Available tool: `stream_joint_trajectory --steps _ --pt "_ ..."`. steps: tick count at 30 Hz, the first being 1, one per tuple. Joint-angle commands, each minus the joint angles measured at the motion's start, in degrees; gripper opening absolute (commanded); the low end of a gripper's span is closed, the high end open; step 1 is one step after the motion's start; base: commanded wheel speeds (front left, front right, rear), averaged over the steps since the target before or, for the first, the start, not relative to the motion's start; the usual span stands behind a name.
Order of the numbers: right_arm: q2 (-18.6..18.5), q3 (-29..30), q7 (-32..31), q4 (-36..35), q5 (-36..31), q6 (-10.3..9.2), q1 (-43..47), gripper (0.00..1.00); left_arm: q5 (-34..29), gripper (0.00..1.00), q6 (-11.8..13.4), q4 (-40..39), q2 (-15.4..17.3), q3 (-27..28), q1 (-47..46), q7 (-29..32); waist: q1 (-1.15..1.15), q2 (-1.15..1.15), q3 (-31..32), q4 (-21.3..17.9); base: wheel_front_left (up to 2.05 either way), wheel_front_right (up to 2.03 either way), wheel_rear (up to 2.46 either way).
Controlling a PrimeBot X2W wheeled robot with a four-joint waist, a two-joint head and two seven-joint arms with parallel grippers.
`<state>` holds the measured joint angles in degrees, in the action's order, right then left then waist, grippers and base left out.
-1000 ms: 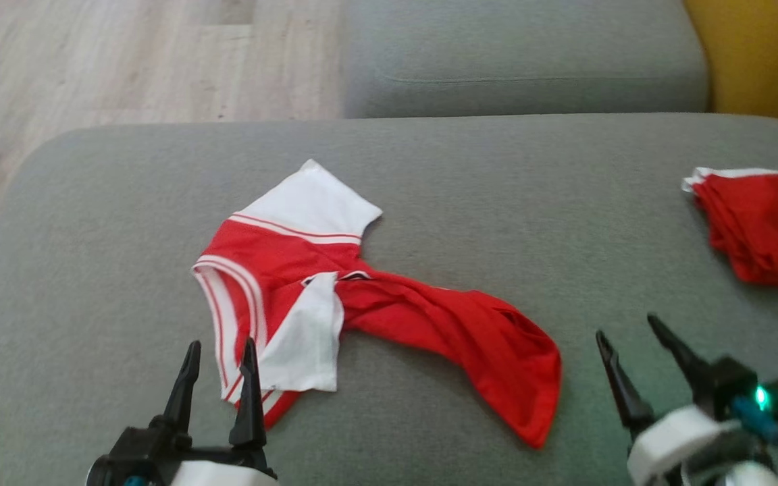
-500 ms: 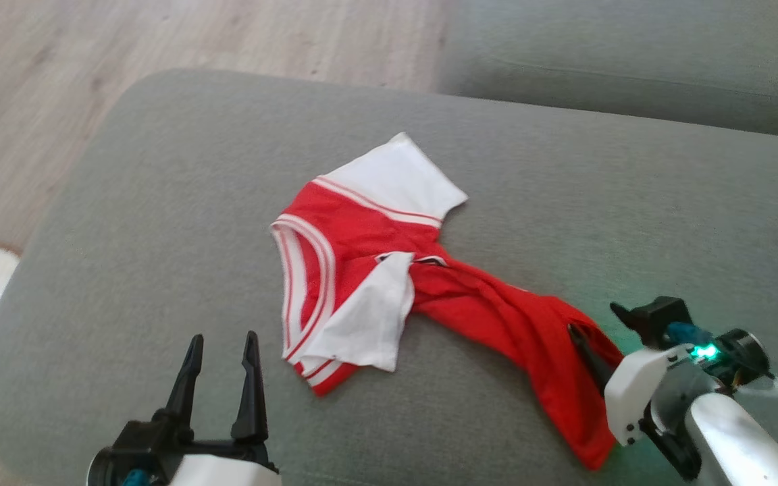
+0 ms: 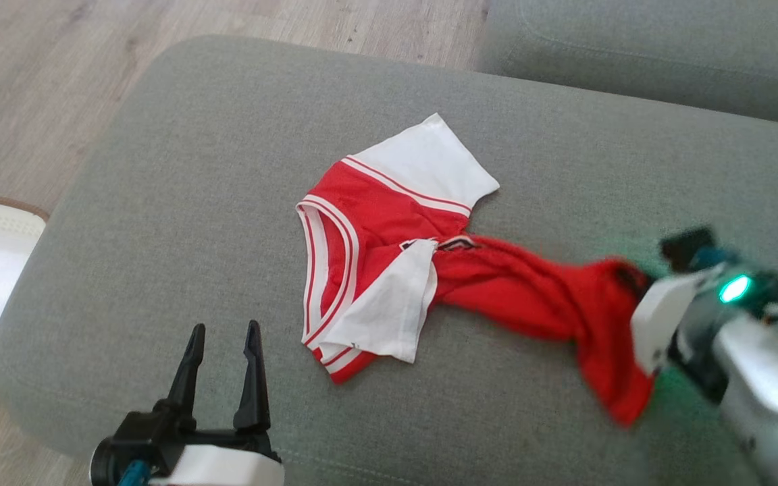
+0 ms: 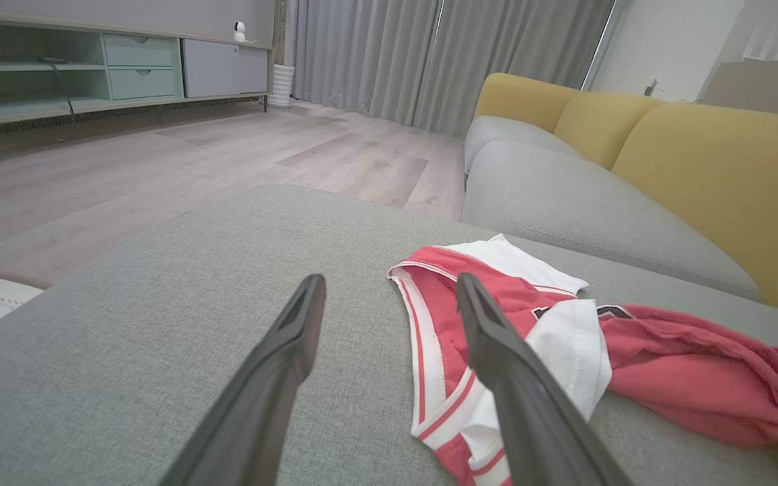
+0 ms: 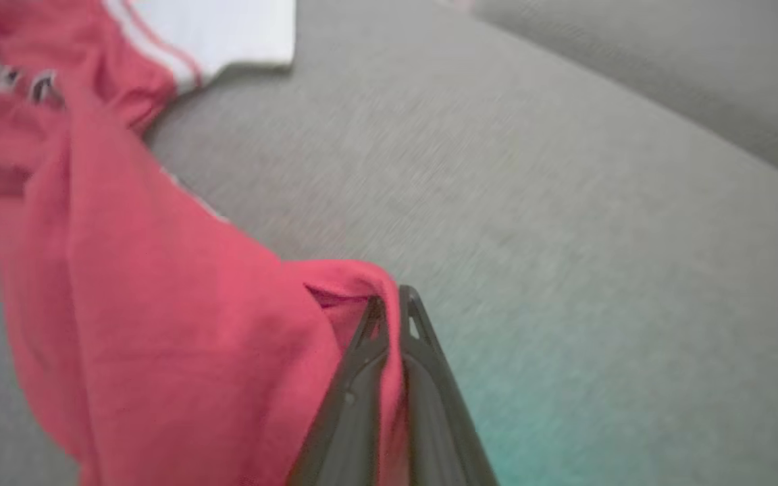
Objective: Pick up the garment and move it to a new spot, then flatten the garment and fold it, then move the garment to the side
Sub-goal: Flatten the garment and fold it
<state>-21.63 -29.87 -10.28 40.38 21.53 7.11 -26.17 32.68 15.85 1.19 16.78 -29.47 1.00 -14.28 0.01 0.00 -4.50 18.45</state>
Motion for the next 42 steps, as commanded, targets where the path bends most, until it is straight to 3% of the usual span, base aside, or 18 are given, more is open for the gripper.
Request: stream_joint_trajectory --steps 1,12,13,14,15,16,22,28,33,42 --pt "-1.47 1.23 2.04 -0.2 -0.97 0.37 -3.99 0.0 -0.65 1.0 -0.21 -1.53 0.17 2.45 -2.76 -0.65 -0.01 0.0 -0.32 0.0 0.0 0.0 0.0" --pt "-0.23 14.9 12.96 13.62 -12.99 0.37 -14.37 0.0 -1.15 1.0 -1.28 -0.51 -0.87 2.71 -3.67 -0.69 -0.01 0.0 -1.72 0.07 0.0 0.0 0.0" --pt "0.45 17.25 14.46 16.07 -15.03 0.37 -14.81 0.27 -1.26 1.0 -1.46 -0.28 -1.03 2.81 -3.79 -0.7 -0.01 0.0 -1.82 0.01 0.0 0.0 0.0" --pt "0.45 17.25 14.46 16.07 -15.03 0.37 -14.81 0.27 -1.26 1.0 -1.46 -0.28 -1.03 2.81 -3.79 -0.7 -0.01 0.0 -1.82 0.01 0.0 0.0 0.0" --pt "0.97 18.23 15.21 17.14 -15.84 0.37 -14.88 0.77 -1.31 1.0 -1.52 -0.18 -1.1 2.88 -3.82 -0.7 -0.01 0.0 -1.83 -0.08 0.0 0.0 0.0" --pt "1.61 19.17 16.23 17.95 -16.42 0.37 -14.98 1.0 -1.36 1.0 -1.55 -0.08 -1.16 2.99 -3.84 -0.7 -0.01 0.0 -1.84 -0.26 0.0 0.0 0.0" --pt "5.41 23.06 21.91 20.28 -18.44 0.37 -15.4 1.0 -1.63 1.0 -1.77 0.32 -1.22 3.31 -3.65 -0.71 -0.01 0.0 -0.93 -2.57 0.0 0.0 0.0" --pt "7.87 24.3 24.71 17.25 -18.07 0.37 -12.62 1.0 -1.75 1.0 -2.11 1.07 -0.74 3.19 -3.86 -0.5 -0.01 0.0 1.53 -5.91 0.0 0.0 0.0" --pt "10.05 24.27 25.2 9.82 -18.13 0.37 -6.1 1.0 -1.58 1.0 -2.53 2.84 -0.19 3.07 -5.8 1.08 -0.01 0.0 3.2 -9.54 0.0 0.0 0.0" --pt "15.99 26.93 25.26 -10.25 -18.62 0.37 10.42 1.0 -0.53 1.0 -4.09 9.41 -1.14 2.72 -11.1 3.01 -0.01 0.0 4.95 -16.0 0.0 0.0 0.0"
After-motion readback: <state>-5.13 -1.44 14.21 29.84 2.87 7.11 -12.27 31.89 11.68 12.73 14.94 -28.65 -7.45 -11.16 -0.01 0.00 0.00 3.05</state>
